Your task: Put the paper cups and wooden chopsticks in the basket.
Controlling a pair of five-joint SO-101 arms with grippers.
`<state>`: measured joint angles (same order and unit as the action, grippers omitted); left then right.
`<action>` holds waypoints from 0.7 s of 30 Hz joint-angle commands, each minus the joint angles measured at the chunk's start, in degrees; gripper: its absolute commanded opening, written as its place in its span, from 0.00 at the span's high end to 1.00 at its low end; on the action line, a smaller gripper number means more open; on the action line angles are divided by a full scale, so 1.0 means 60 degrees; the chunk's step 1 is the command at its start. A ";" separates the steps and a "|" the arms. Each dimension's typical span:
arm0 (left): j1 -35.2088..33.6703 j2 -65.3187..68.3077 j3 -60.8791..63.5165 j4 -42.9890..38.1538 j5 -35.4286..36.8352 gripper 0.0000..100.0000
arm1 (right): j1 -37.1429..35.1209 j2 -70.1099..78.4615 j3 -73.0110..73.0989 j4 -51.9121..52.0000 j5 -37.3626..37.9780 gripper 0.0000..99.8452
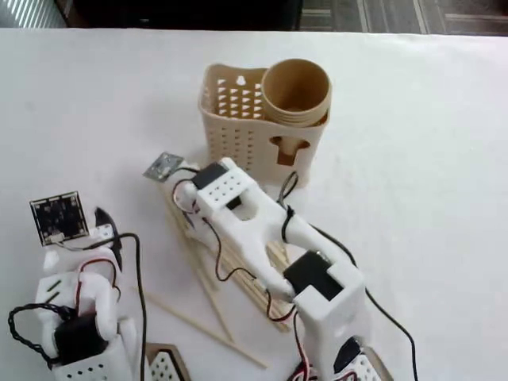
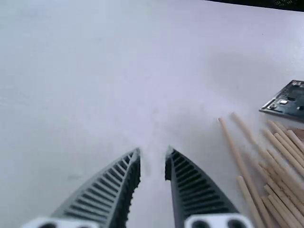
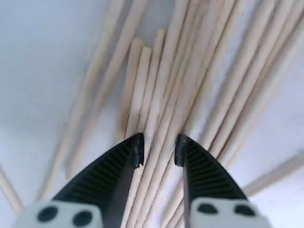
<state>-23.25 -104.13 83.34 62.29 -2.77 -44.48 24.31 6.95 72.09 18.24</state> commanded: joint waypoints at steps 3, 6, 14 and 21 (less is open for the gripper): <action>-0.0081 -0.0066 -0.0044 -0.0190 0.0015 0.90 | -0.0154 0.0198 -0.0015 0.0095 0.0484 0.98; -0.0081 -0.0066 -0.0044 -0.0190 0.0015 0.90 | -0.0110 0.0212 0.0015 0.0095 0.0806 0.98; -0.0095 -0.0066 -0.0044 -0.0190 0.0015 0.90 | -0.0022 -0.0476 0.0015 0.0491 0.0821 0.98; -0.0081 -0.0066 0.0147 -0.0425 0.0015 0.90 | -0.0007 -0.1971 0.0015 0.0960 0.0806 0.98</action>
<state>-23.25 -104.13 83.96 61.93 -2.77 -44.57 18.24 7.91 76.66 22.81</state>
